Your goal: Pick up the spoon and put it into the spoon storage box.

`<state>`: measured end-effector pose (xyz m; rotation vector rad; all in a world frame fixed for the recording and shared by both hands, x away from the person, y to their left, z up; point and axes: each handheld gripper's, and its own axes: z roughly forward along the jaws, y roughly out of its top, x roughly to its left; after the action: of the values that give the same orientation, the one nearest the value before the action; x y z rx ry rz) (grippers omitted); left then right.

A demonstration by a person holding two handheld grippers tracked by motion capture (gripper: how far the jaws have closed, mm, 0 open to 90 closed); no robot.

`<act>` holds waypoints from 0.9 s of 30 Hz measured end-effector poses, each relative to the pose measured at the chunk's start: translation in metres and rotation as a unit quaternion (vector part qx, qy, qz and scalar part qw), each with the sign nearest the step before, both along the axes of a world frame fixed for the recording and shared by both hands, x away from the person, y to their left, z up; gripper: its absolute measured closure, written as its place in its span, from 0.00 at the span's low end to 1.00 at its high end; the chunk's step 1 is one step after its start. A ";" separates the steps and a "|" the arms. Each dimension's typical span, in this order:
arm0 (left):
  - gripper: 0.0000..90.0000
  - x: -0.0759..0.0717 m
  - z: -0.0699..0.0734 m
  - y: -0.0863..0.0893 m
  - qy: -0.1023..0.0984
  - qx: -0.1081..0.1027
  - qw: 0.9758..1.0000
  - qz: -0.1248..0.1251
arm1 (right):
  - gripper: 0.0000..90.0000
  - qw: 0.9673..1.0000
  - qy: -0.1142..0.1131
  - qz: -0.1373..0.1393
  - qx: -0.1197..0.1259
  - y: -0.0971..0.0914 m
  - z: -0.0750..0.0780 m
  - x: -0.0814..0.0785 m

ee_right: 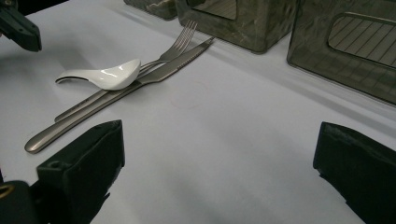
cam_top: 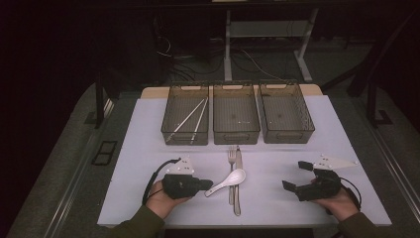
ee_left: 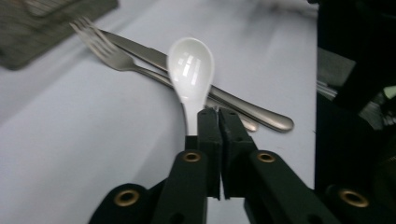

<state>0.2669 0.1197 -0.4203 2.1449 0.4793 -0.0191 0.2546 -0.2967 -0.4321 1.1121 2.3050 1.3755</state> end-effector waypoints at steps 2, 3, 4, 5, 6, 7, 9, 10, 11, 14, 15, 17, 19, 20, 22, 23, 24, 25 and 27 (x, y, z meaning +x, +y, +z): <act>0.99 -0.002 -0.001 -0.004 0.003 0.005 1.000 -0.009 | 0.02 1.000 -0.001 0.001 -0.001 0.000 0.000 0.000; 0.99 -0.002 -0.002 -0.007 0.004 0.007 1.000 -0.014 | 0.02 1.000 -0.001 0.000 -0.001 0.000 0.000 -0.001; 0.99 -0.003 -0.004 -0.009 0.004 0.012 1.000 -0.018 | 0.02 1.000 -0.002 0.002 -0.002 0.000 0.000 -0.001; 0.99 -0.004 -0.005 -0.012 0.004 0.020 1.000 -0.023 | 0.02 1.000 -0.002 0.002 -0.002 0.000 0.000 -0.001; 0.99 -0.004 -0.007 -0.015 0.008 0.026 0.999 -0.026 | 0.02 1.000 -0.002 0.003 -0.002 0.001 0.000 -0.001; 0.99 -0.005 -0.010 -0.018 0.008 0.033 0.999 -0.028 | 0.02 1.000 -0.003 0.003 -0.002 0.001 0.000 -0.001; 0.99 -0.005 -0.016 -0.023 0.007 0.055 0.998 -0.036 | 0.02 1.000 -0.002 0.003 -0.002 0.001 0.000 0.000; 0.99 -0.004 -0.018 -0.025 0.006 0.064 0.997 -0.041 | 0.02 1.000 -0.002 0.003 -0.002 0.001 0.000 0.000; 0.99 -0.005 -0.020 -0.027 0.006 0.069 0.997 -0.041 | 0.02 1.000 -0.003 0.004 -0.002 0.001 0.000 0.000; 0.99 -0.004 -0.021 -0.028 0.002 0.081 0.996 -0.041 | 0.02 1.000 -0.002 0.002 -0.002 0.001 0.000 -0.001; 0.99 -0.004 -0.021 -0.028 0.002 0.082 0.996 -0.040 | 0.02 1.000 -0.002 0.002 -0.002 0.001 0.000 -0.001; 0.99 -0.003 -0.022 -0.027 -0.002 0.085 0.996 -0.038 | 0.02 1.000 -0.003 0.003 -0.002 0.001 0.000 -0.001; 0.99 -0.002 -0.022 -0.026 -0.003 0.090 0.995 -0.033 | 0.02 1.000 -0.003 0.003 -0.003 0.001 0.000 -0.001; 0.99 -0.002 -0.022 -0.026 -0.005 0.092 0.995 -0.031 | 0.02 1.000 -0.002 0.003 -0.003 0.001 0.000 -0.001; 0.99 -0.001 -0.022 -0.025 -0.006 0.097 0.995 -0.028 | 0.02 1.000 -0.003 0.003 -0.003 0.001 0.000 -0.001; 0.99 0.000 -0.023 -0.024 -0.009 0.099 0.995 -0.026 | 0.02 1.000 -0.003 0.003 -0.003 0.001 0.000 -0.001; 0.99 0.000 -0.023 -0.024 -0.011 0.100 0.995 -0.024 | 0.02 1.000 -0.002 0.003 -0.003 0.001 0.000 -0.001; 0.99 0.000 -0.023 -0.024 -0.016 0.108 0.994 -0.025 | 0.02 1.000 -0.003 0.003 -0.003 0.001 0.000 -0.001; 0.99 0.001 -0.023 -0.024 -0.018 0.110 0.994 -0.021 | 0.02 1.000 -0.003 0.003 -0.004 0.001 0.000 -0.001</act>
<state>0.2683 0.0961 -0.4434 2.3662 0.4310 0.0511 0.2538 -0.2958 -0.4321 1.0988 2.3101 1.3697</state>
